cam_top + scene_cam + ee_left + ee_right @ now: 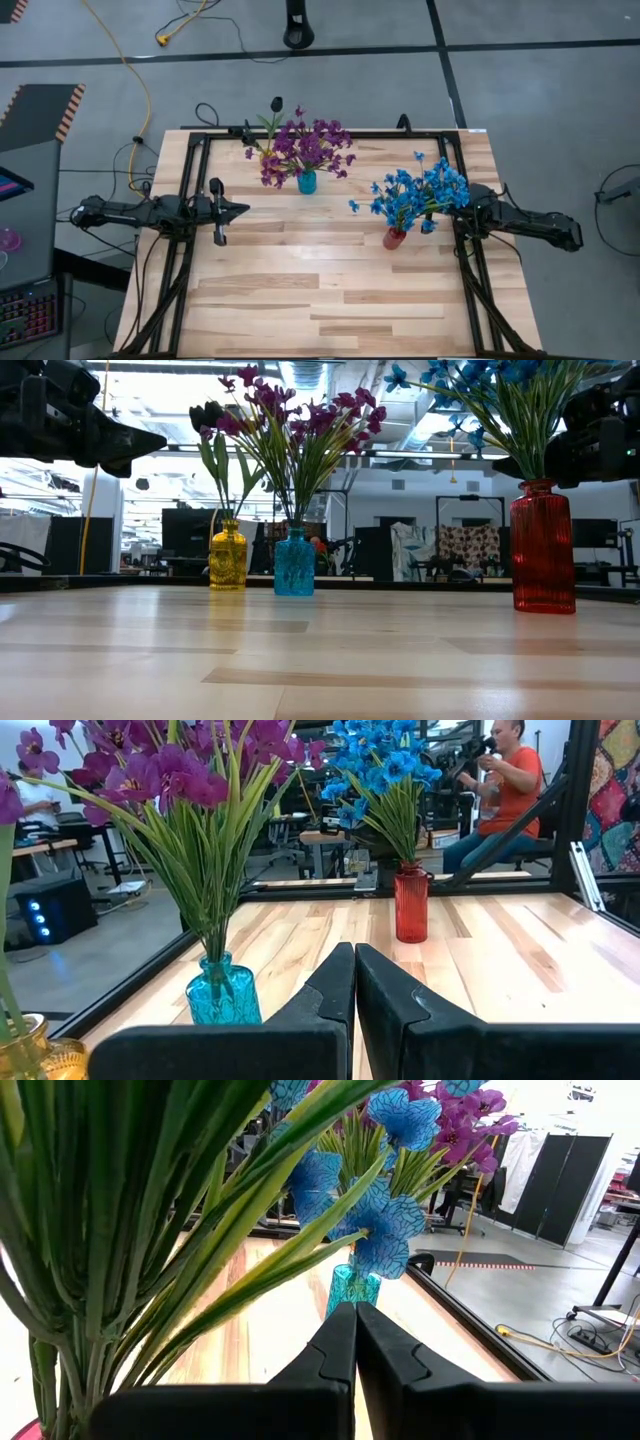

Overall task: Sort flowers into vase by color
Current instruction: Return to Home Position

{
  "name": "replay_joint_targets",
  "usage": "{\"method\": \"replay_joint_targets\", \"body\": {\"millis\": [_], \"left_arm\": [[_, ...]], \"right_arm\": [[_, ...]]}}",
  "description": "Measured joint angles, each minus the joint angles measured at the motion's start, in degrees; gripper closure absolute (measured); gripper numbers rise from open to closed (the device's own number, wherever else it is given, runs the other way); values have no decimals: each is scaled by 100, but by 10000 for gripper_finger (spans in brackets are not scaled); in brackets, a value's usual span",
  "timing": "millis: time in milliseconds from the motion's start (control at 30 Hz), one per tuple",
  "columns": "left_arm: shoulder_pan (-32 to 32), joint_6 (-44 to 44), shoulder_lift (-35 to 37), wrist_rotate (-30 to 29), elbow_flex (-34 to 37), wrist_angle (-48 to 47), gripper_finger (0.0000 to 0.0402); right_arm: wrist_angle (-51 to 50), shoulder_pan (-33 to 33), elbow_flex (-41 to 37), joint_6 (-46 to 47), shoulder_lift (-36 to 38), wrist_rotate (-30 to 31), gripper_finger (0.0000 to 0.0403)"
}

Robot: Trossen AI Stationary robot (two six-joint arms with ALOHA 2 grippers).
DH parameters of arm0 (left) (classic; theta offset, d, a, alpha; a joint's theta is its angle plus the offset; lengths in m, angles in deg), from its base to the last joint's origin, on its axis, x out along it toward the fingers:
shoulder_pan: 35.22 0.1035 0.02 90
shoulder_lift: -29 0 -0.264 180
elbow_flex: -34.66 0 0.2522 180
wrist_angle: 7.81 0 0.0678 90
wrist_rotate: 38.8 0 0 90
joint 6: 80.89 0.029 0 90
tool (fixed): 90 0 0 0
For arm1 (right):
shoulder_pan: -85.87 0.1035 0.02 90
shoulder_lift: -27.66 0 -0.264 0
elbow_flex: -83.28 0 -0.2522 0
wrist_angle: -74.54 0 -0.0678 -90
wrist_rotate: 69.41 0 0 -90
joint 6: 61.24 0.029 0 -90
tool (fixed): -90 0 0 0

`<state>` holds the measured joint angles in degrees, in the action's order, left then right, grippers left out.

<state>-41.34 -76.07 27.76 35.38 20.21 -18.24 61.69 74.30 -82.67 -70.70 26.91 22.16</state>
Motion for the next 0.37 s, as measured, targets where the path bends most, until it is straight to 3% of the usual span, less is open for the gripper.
{"method": "replay_joint_targets", "body": {"millis": [367], "left_arm": [[1, 22, 0, 0, 0, 0, 401]], "right_arm": [[0, 0, 1, 0, -1, 0, 365]]}}
